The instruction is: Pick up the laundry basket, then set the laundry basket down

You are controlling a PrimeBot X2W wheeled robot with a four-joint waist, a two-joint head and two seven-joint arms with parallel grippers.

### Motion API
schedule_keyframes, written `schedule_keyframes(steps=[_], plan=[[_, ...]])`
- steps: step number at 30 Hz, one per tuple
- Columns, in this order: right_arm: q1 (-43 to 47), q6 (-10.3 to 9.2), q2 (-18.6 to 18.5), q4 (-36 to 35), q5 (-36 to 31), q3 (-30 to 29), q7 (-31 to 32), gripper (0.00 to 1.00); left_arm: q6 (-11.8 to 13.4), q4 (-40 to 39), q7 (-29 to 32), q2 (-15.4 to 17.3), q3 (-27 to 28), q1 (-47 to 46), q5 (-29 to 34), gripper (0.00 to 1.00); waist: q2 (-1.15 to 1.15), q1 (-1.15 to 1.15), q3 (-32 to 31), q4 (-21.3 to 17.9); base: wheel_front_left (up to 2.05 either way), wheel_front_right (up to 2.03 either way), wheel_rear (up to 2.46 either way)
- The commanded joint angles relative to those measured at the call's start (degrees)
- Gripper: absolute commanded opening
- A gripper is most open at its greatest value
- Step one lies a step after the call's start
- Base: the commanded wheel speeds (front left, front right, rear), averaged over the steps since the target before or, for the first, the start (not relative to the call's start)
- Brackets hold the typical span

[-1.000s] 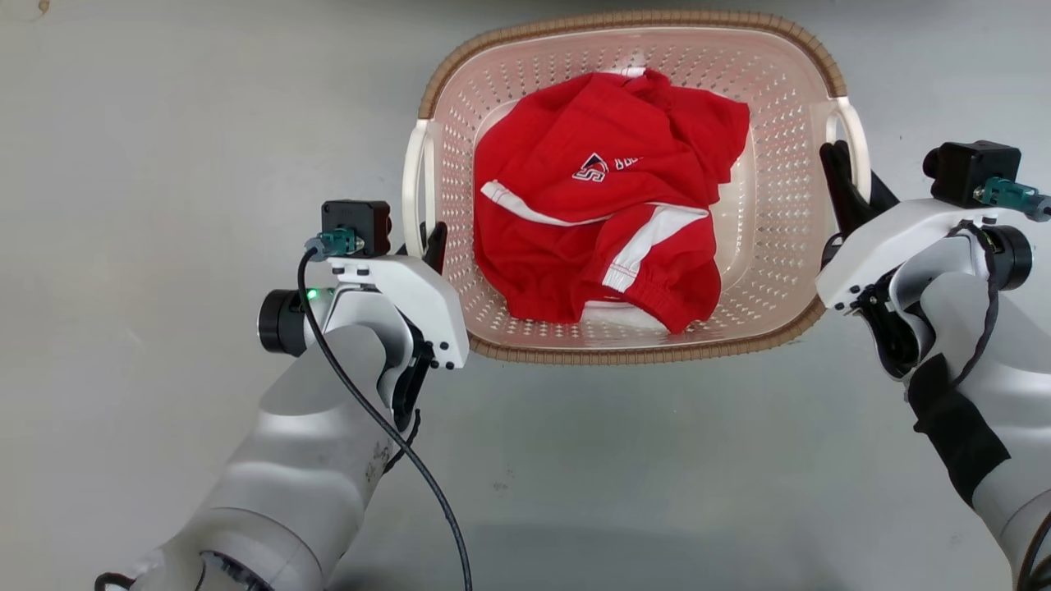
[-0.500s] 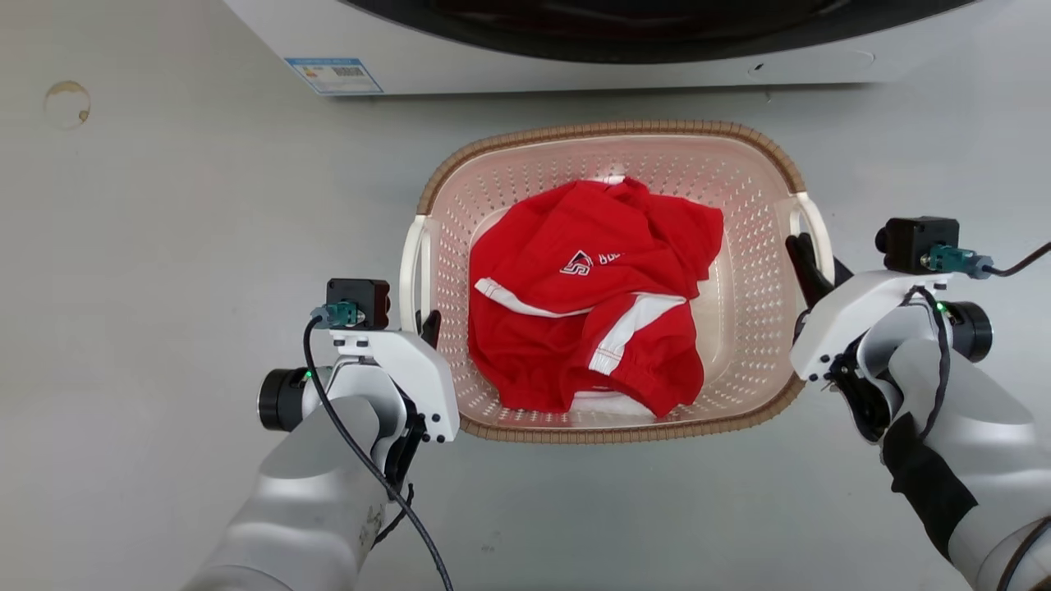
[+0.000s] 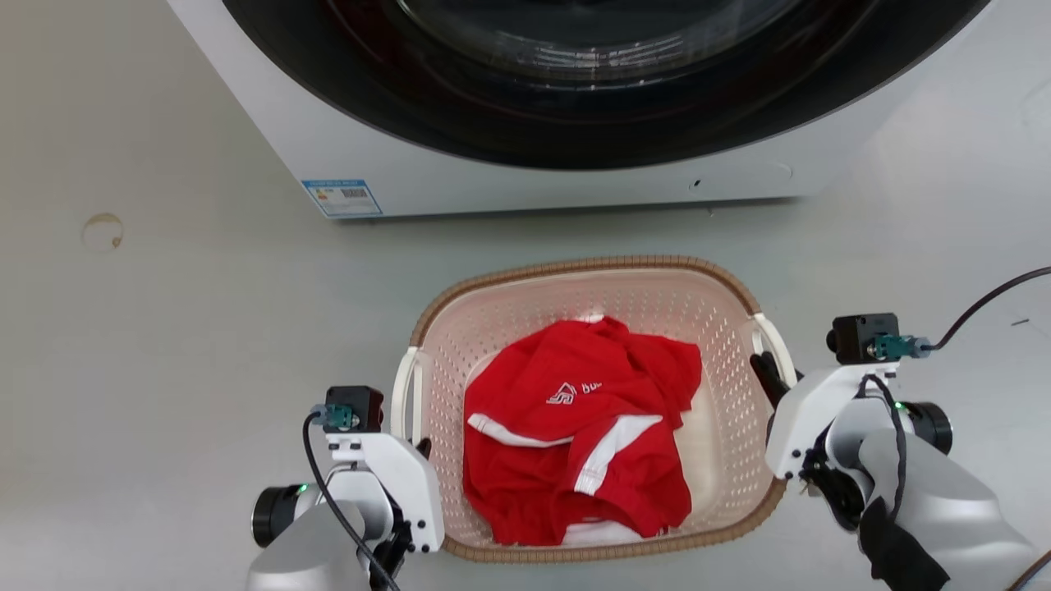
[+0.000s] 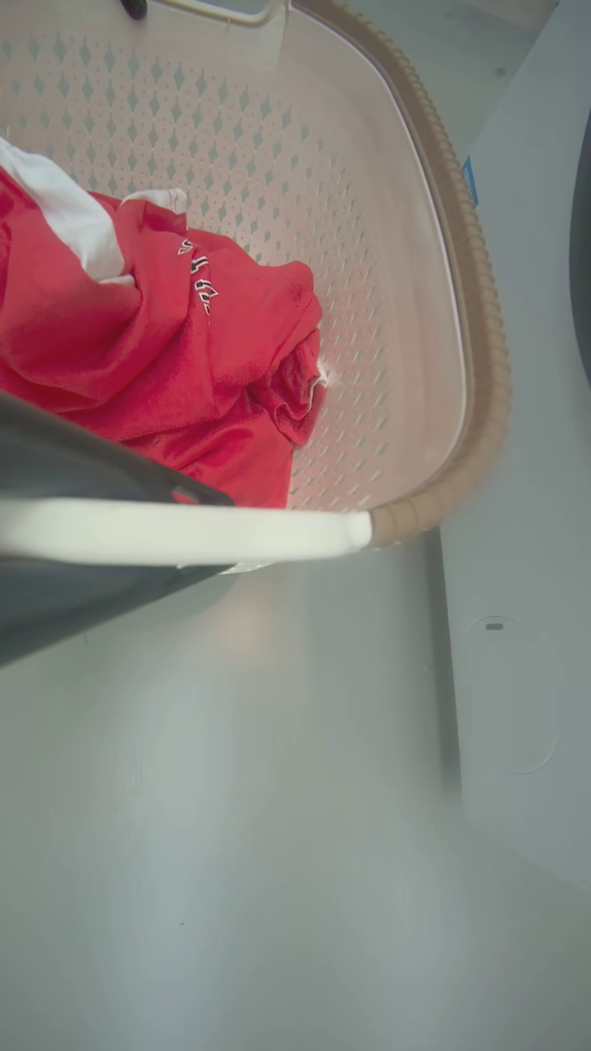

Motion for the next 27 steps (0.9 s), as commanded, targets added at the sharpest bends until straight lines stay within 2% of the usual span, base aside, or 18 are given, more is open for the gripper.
schedule_keyframes(steps=[1, 18, 27], plan=[[1.7, -0.50, -4.7, 1.8, 0.9, 0.6, 0.4, 0.00, 1.1, 2.2, 0.5, 7.1, 1.0, 2.4, -0.5, 0.00, 0.00, 0.00, -4.2, -0.6, 0.00, 0.00, 0.00], [8.9, -0.50, -4.7, 1.8, 8.3, 7.4, 6.9, 0.00, 0.9, 2.2, 8.1, 10.2, -0.3, 11.0, -1.3, 0.00, 0.00, 0.00, -19.5, -1.4, 0.00, 0.00, 0.00], [9.6, -0.50, -4.7, 3.2, 9.9, 10.8, 7.8, 0.00, 1.3, 2.2, 11.1, 11.1, -0.9, 11.5, -1.4, 0.00, 0.00, 0.00, -22.4, 0.1, 0.00, 0.00, 0.00]])
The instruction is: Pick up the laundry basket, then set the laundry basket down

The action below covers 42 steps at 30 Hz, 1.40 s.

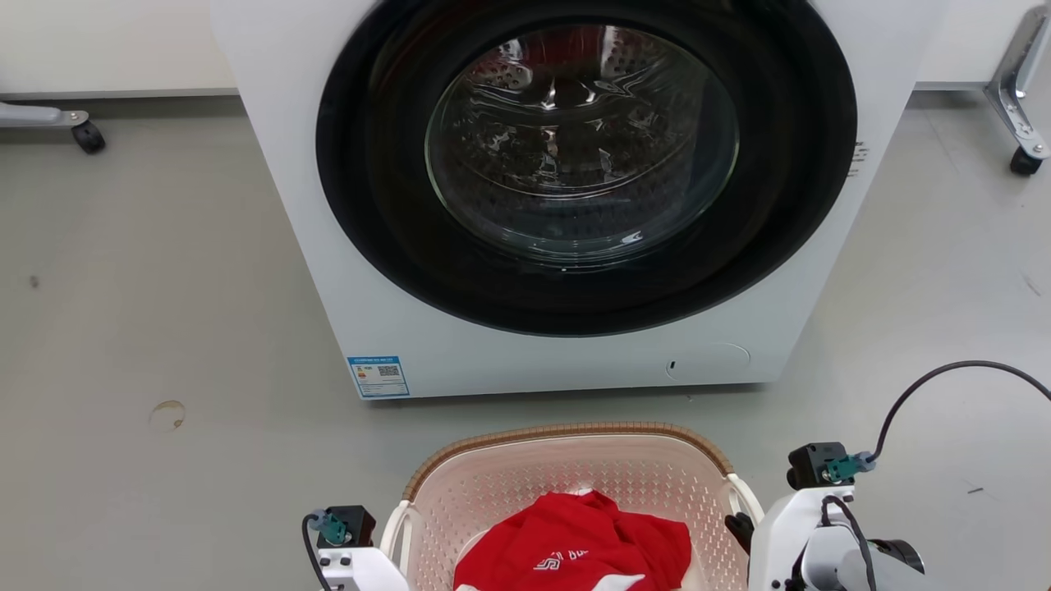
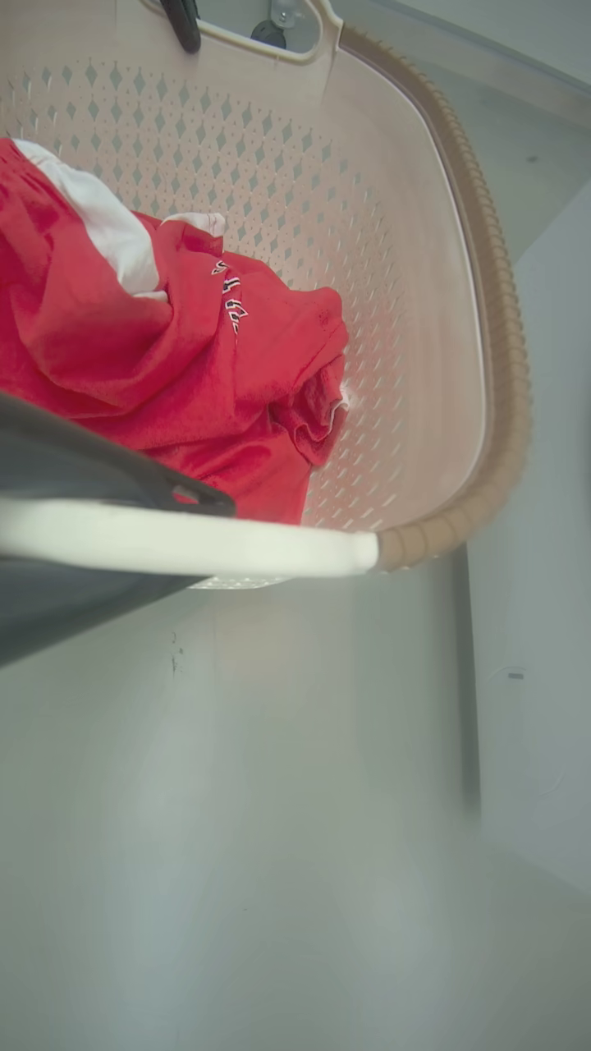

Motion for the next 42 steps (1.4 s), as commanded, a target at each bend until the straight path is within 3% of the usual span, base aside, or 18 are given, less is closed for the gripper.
schedule_keyframes(steps=[1, 8, 42], plan=[[-1.3, -0.81, -6.2, 2.8, 0.6, 0.2, -0.7, 0.00, 2.0, 2.9, -0.2, 8.5, 1.2, 0.0, 0.1, 0.00, 0.00, 0.01, -0.2, 0.5, 0.00, 0.00, 0.00], [-1.8, -0.81, -6.2, 3.5, 1.9, 1.6, -1.1, 0.00, 3.0, 2.9, -0.3, 8.4, 1.1, -0.2, 0.0, 0.00, 0.00, 0.01, -0.2, 1.2, 0.00, 0.00, 0.00], [-2.6, -0.81, -6.2, 4.9, 6.5, 7.0, -2.1, 0.00, 3.2, 2.9, -0.9, 8.0, 0.5, 0.2, -0.3, 0.00, 0.00, 0.01, -0.3, 1.3, 0.00, 0.00, 0.00]])
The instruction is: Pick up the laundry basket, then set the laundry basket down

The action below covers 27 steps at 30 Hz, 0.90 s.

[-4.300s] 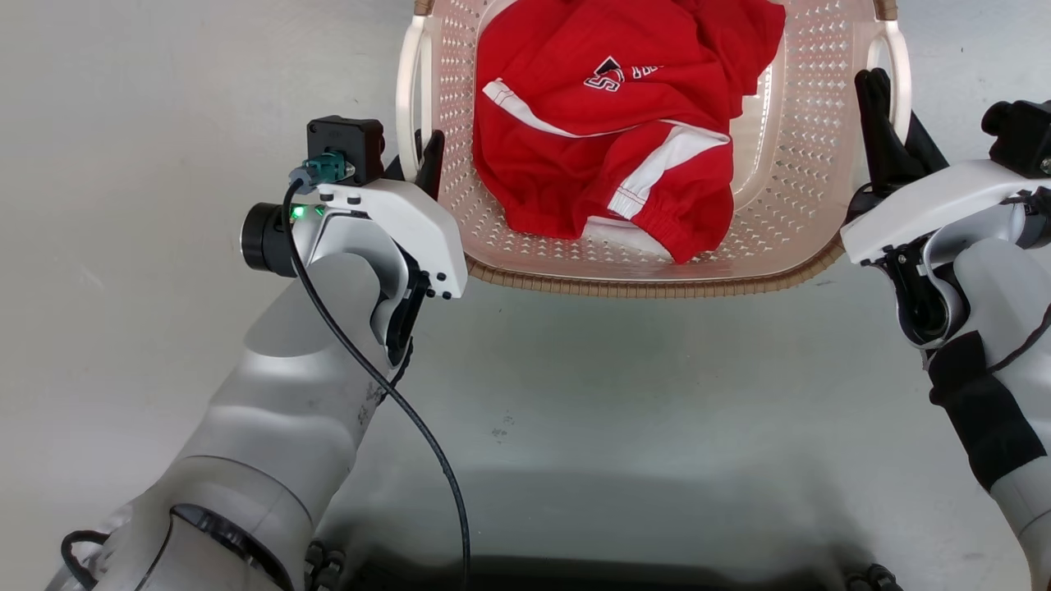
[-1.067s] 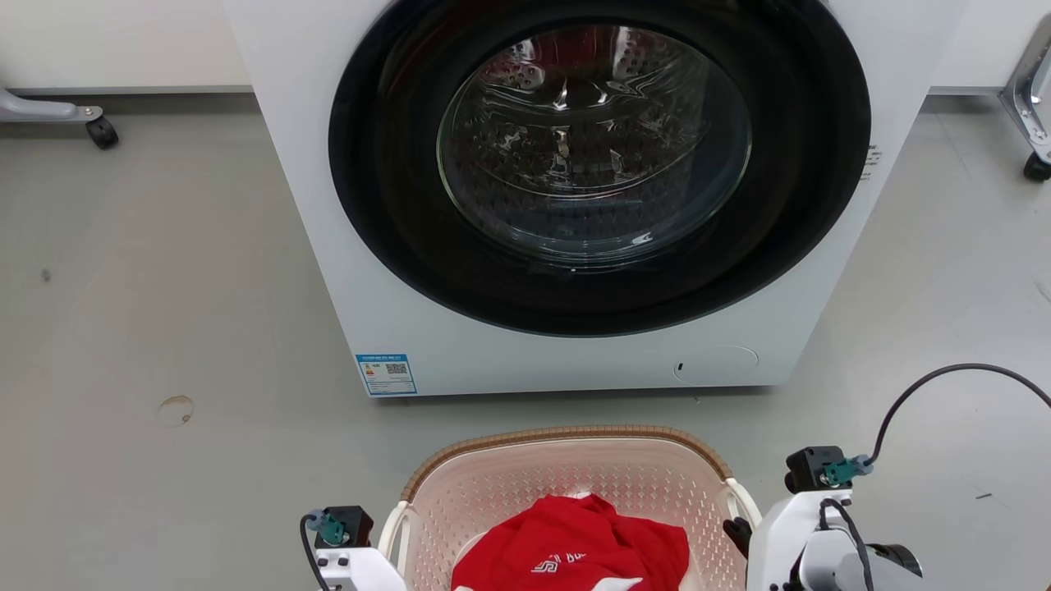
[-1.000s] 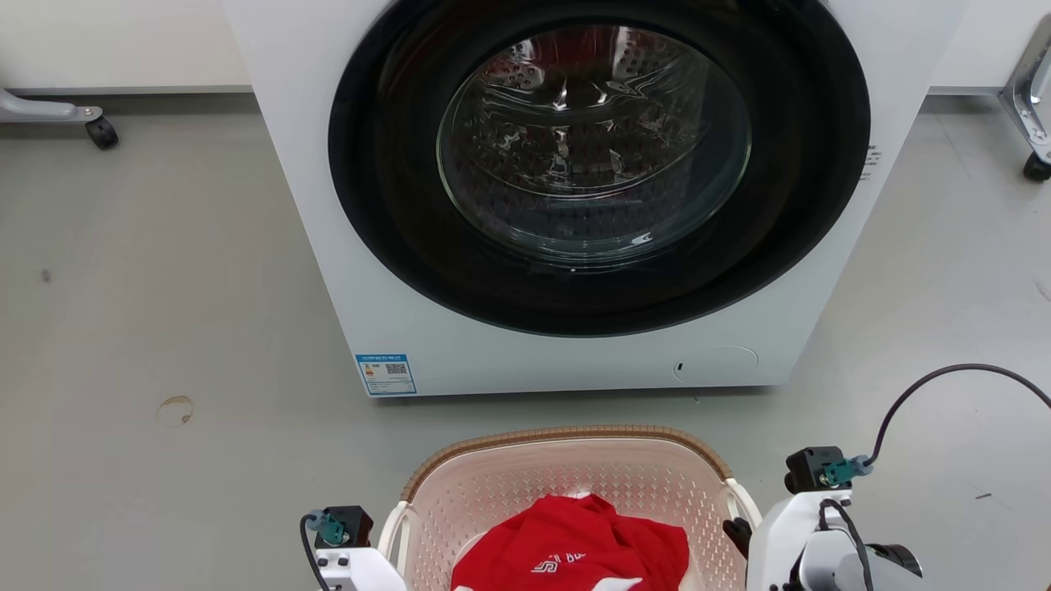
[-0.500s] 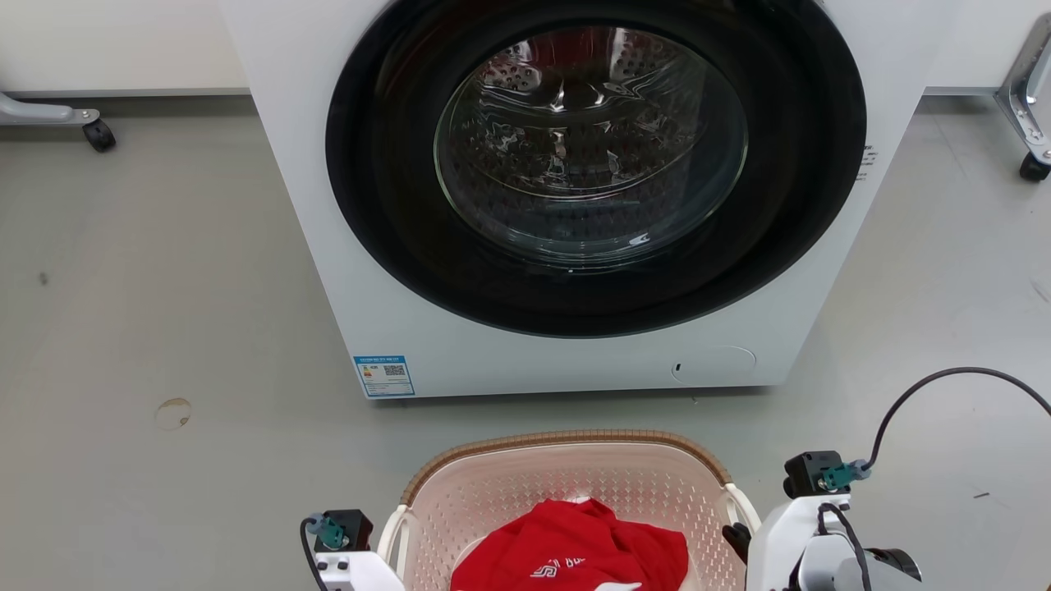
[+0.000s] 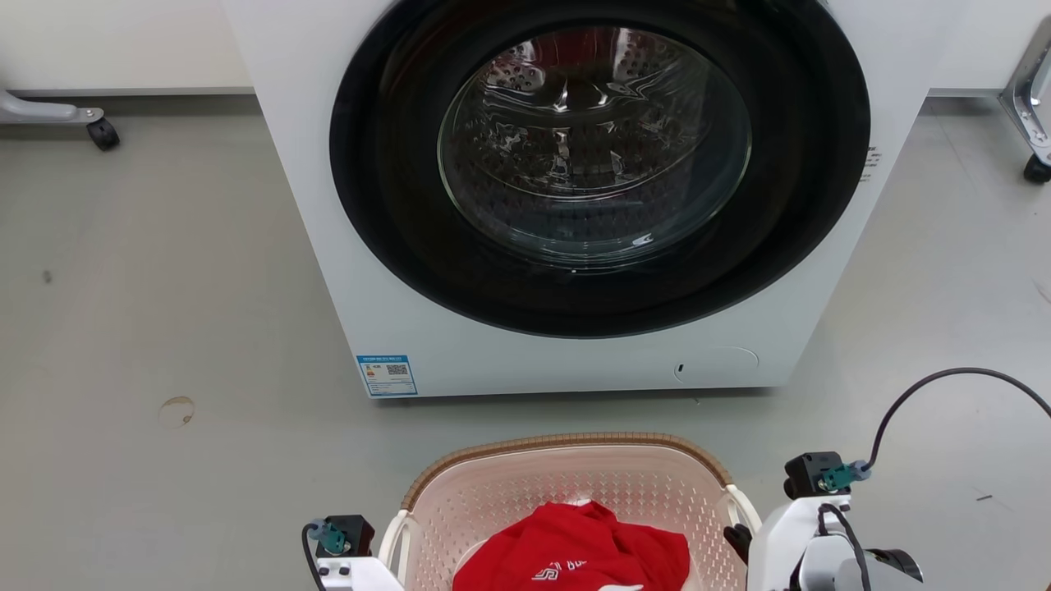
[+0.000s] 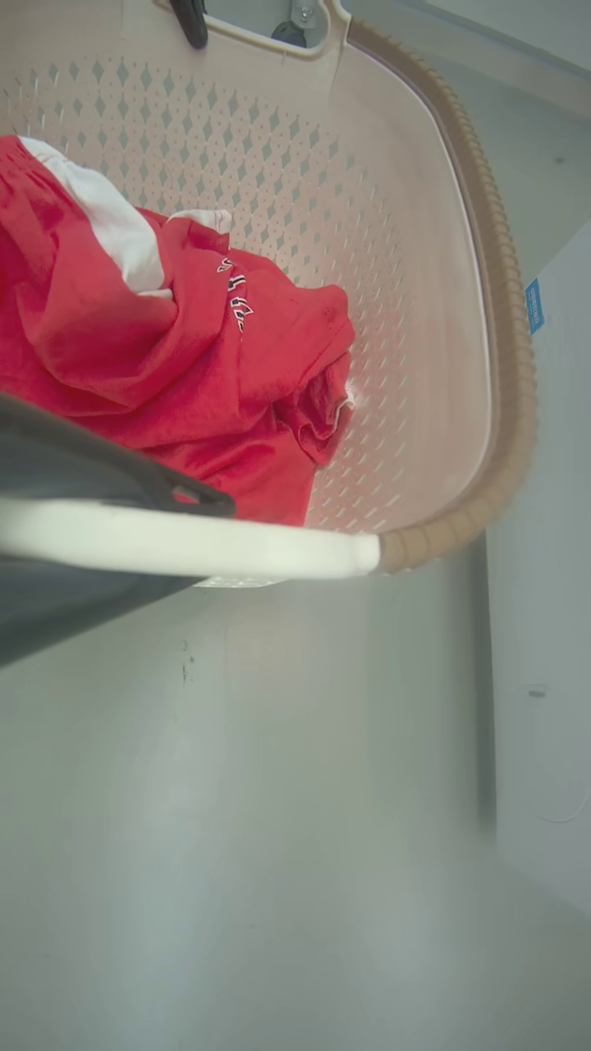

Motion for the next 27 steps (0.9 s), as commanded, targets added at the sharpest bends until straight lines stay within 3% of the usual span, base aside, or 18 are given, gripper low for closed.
schedule_keyframes(steps=[1, 27], plan=[[-2.4, -0.82, -6.7, 3.2, 0.4, 0.0, -1.4, 0.00, 2.9, 2.9, -0.9, 7.7, 1.2, -0.7, 0.0, 0.00, 0.00, 0.00, 0.0, 0.1, 0.00, 0.00, 0.00], [-3.3, -0.82, -6.7, 4.0, 2.3, 2.7, -2.5, 0.00, 3.0, 2.9, -1.6, 7.7, 0.9, -0.7, -0.4, 0.00, 0.00, 0.00, 0.0, -0.2, 0.00, 0.00, 0.00]])
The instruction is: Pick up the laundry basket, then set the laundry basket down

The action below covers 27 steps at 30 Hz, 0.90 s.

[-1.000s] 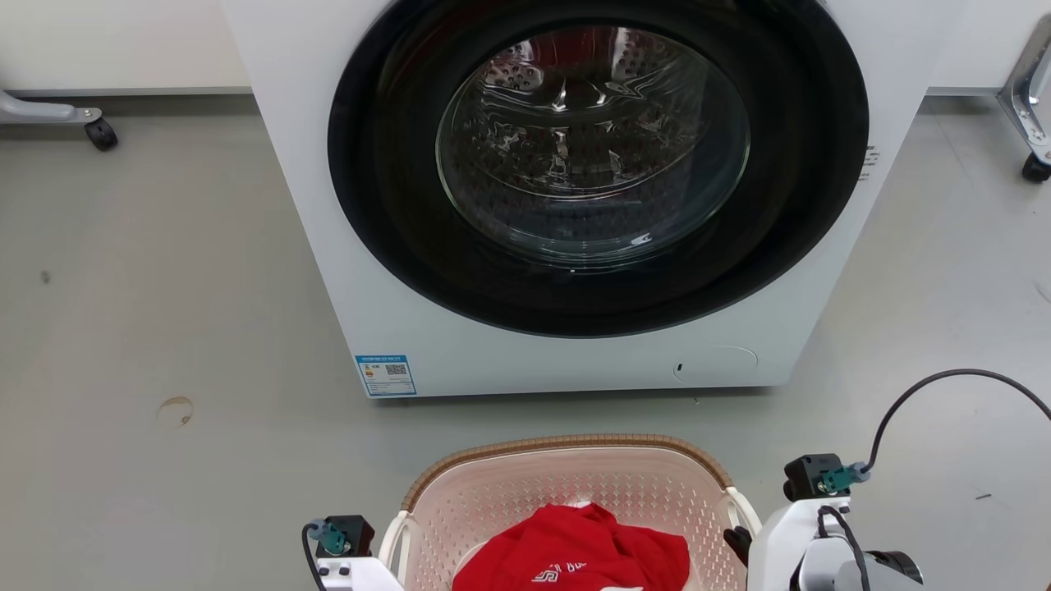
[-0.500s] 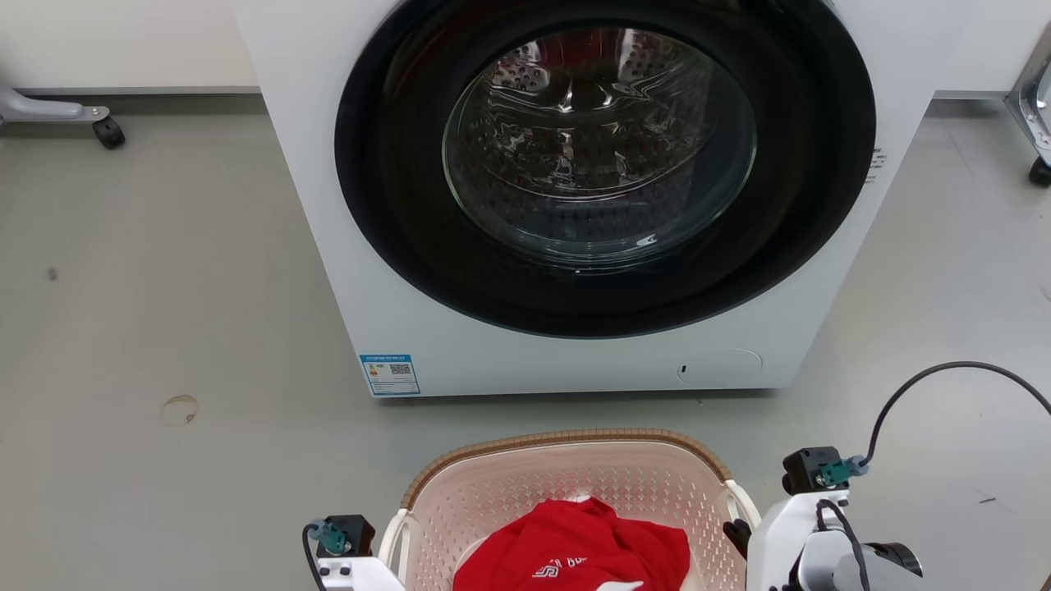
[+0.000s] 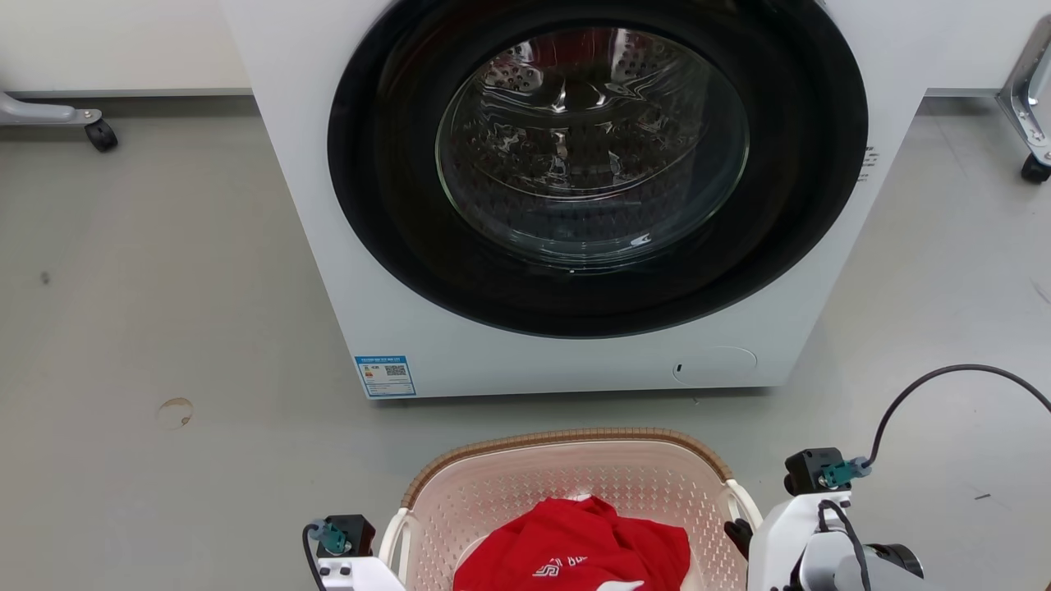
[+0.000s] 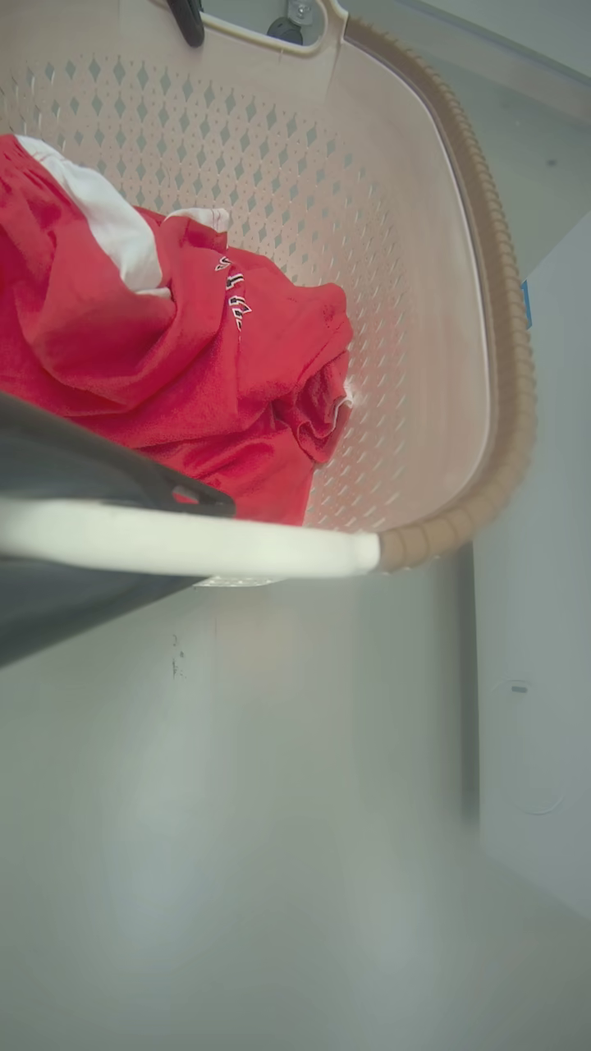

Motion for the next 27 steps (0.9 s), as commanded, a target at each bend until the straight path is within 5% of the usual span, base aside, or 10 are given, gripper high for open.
schedule_keyframes(steps=[1, 27], plan=[[-2.3, -1.00, -6.7, 3.4, 0.1, 0.0, -1.3, 0.00, 2.8, 3.0, -0.7, 7.9, 1.3, -0.7, 0.0, 0.00, 0.00, 0.00, 0.0, 0.0, 0.00, 0.00, 0.00], [-4.2, -1.00, -6.7, 4.4, 0.9, 1.2, -3.2, 0.00, 3.1, 3.0, -2.6, 7.4, 1.2, -2.4, -0.3, 0.00, 0.00, 0.00, 4.0, -0.3, 0.00, 0.00, 0.00]])
